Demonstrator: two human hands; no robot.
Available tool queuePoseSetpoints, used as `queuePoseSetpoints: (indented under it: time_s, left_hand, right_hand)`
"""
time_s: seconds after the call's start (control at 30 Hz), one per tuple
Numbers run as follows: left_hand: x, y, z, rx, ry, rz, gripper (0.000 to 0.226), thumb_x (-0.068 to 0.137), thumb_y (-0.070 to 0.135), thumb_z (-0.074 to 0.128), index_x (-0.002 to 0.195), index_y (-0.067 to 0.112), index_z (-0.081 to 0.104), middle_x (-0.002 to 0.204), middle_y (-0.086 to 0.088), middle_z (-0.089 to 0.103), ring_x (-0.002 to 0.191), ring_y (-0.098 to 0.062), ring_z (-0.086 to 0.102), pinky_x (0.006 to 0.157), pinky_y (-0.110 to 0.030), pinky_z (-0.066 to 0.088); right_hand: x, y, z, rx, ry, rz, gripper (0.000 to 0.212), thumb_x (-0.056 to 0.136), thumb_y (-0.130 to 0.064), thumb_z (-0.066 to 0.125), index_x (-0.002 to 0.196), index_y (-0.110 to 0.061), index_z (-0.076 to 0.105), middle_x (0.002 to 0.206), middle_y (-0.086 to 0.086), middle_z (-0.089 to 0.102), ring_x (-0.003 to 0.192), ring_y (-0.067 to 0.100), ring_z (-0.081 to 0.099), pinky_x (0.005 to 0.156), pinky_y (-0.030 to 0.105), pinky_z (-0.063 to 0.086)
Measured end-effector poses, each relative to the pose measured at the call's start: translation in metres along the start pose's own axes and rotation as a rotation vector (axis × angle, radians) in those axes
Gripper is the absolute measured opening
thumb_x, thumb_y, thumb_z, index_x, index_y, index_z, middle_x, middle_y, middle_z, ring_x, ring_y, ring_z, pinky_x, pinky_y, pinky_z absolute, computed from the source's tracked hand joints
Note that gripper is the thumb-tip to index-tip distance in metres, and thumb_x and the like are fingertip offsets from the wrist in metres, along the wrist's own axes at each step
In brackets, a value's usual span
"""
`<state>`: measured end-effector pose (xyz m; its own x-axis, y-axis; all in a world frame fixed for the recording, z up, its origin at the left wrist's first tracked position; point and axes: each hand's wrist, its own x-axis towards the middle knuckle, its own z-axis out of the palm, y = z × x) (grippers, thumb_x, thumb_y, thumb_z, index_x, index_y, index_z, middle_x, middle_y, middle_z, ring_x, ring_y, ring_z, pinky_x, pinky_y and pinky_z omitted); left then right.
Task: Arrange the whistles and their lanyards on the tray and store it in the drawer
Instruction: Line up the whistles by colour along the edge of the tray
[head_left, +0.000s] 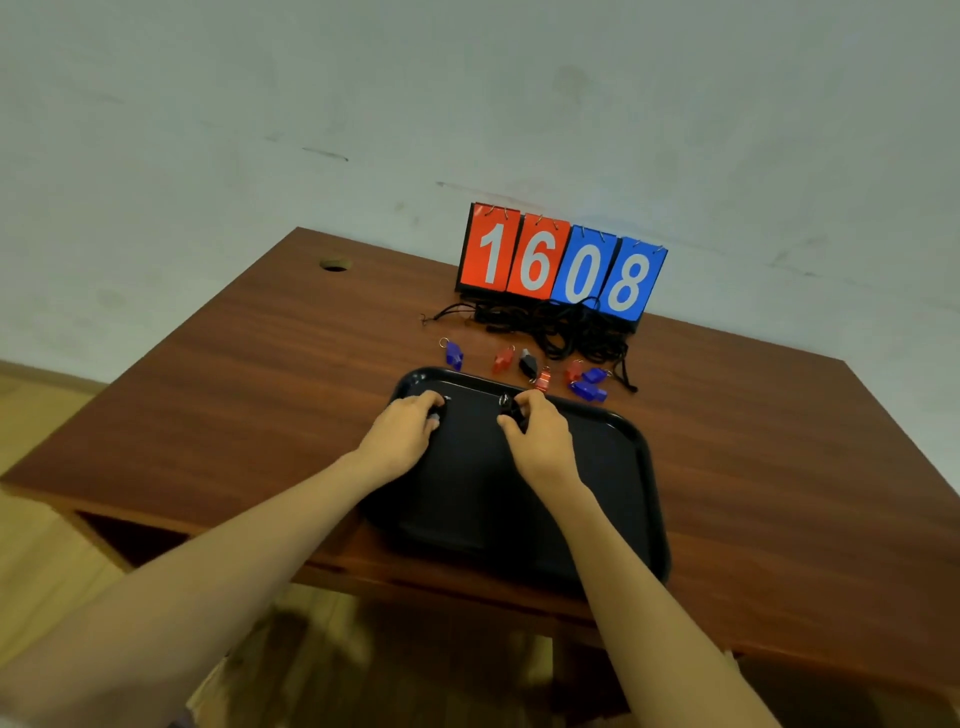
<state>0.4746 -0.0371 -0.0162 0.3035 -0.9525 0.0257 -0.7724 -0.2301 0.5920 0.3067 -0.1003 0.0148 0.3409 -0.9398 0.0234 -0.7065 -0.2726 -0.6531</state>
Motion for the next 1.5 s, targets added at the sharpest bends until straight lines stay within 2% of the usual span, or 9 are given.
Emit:
queuePoseSetpoints:
  time_s: [0.1,0.27,0.4,0.6,0.87,1.07,1.17,1.27,1.5]
  left_hand:
    - [0.001,-0.006,0.000,0.097,0.033,0.005,0.031,0.099,0.019,0.042,0.128,0.009,0.051,0.127,-0.012,0.056,0.115,-0.028,0.050,0.087,-0.036,0.044]
    - [0.003,-0.007,0.000,0.227,0.112,0.127,0.048,0.095,0.023,0.052,0.140,0.012,0.041,0.145,-0.008,0.038,0.137,-0.025,0.029,0.110,-0.035,0.030]
    - [0.008,-0.009,0.002,0.414,0.062,0.224,0.045,0.095,0.021,0.051,0.139,0.015,0.044,0.142,-0.003,0.047,0.134,-0.019,0.038,0.112,-0.032,0.025]
    - [0.017,-0.012,-0.004,0.516,0.047,0.149,0.042,0.098,0.019,0.043,0.140,0.018,0.042,0.141,-0.002,0.047,0.135,-0.020,0.036,0.118,-0.039,0.011]
    - [0.033,-0.014,-0.010,0.468,0.034,0.091,0.040,0.098,0.019,0.044,0.138,0.022,0.046,0.140,0.001,0.048,0.133,-0.021,0.038,0.118,-0.041,0.012]
    - [0.035,-0.017,-0.007,0.433,0.056,0.118,0.040,0.097,0.015,0.044,0.138,0.018,0.047,0.138,-0.002,0.051,0.129,-0.021,0.042,0.107,-0.032,0.030]
    - [0.032,-0.013,-0.009,0.403,0.032,0.057,0.041,0.099,0.014,0.042,0.139,0.018,0.045,0.140,-0.001,0.047,0.129,-0.020,0.039,0.093,-0.032,0.042]
    - [0.031,-0.010,-0.011,0.397,0.001,0.017,0.041,0.099,0.014,0.041,0.140,0.020,0.044,0.140,-0.001,0.044,0.129,-0.020,0.036,0.080,-0.033,0.043]
    - [0.031,-0.005,-0.015,0.416,-0.033,0.000,0.042,0.098,0.014,0.044,0.140,0.019,0.042,0.138,-0.003,0.043,0.127,-0.024,0.036,0.083,-0.038,0.044]
  right_hand:
    - [0.000,0.001,0.000,0.006,-0.014,-0.003,0.033,0.092,-0.024,0.058,0.124,-0.017,0.049,0.123,0.002,0.056,0.111,0.016,0.056,0.090,0.029,0.047]
    - [0.003,0.004,-0.001,0.042,-0.009,-0.003,0.038,0.092,-0.023,0.058,0.127,-0.020,0.045,0.118,0.001,0.055,0.103,0.016,0.057,0.090,0.032,0.050]
    - [0.007,0.006,0.007,0.045,-0.067,-0.006,0.031,0.091,-0.025,0.058,0.120,-0.029,0.048,0.112,0.002,0.054,0.095,0.019,0.061,0.086,0.041,0.055]
    - [0.013,0.006,0.018,0.051,-0.147,0.002,0.034,0.089,-0.025,0.062,0.123,-0.025,0.057,0.116,0.003,0.050,0.107,0.020,0.056,0.092,0.041,0.053]
    - [0.029,-0.001,0.029,0.150,-0.101,0.047,0.038,0.087,-0.021,0.065,0.124,-0.023,0.056,0.109,0.002,0.052,0.094,0.017,0.061,0.089,0.038,0.055]
    - [0.035,-0.008,0.037,0.053,-0.101,0.035,0.046,0.093,-0.013,0.051,0.138,-0.020,0.044,0.126,0.007,0.048,0.102,0.019,0.058,0.089,0.032,0.052]
    - [0.036,-0.013,0.042,0.050,-0.120,0.058,0.050,0.094,-0.015,0.051,0.142,-0.018,0.039,0.128,0.010,0.048,0.103,0.021,0.059,0.090,0.034,0.053]
    - [0.038,-0.020,0.046,0.029,-0.151,0.029,0.048,0.096,-0.013,0.048,0.143,-0.014,0.037,0.136,0.010,0.041,0.109,0.022,0.057,0.097,0.035,0.049]
    - [0.039,-0.026,0.060,0.016,-0.073,-0.067,0.042,0.087,-0.018,0.065,0.127,-0.018,0.052,0.119,0.004,0.054,0.087,0.009,0.052,0.090,0.034,0.050]
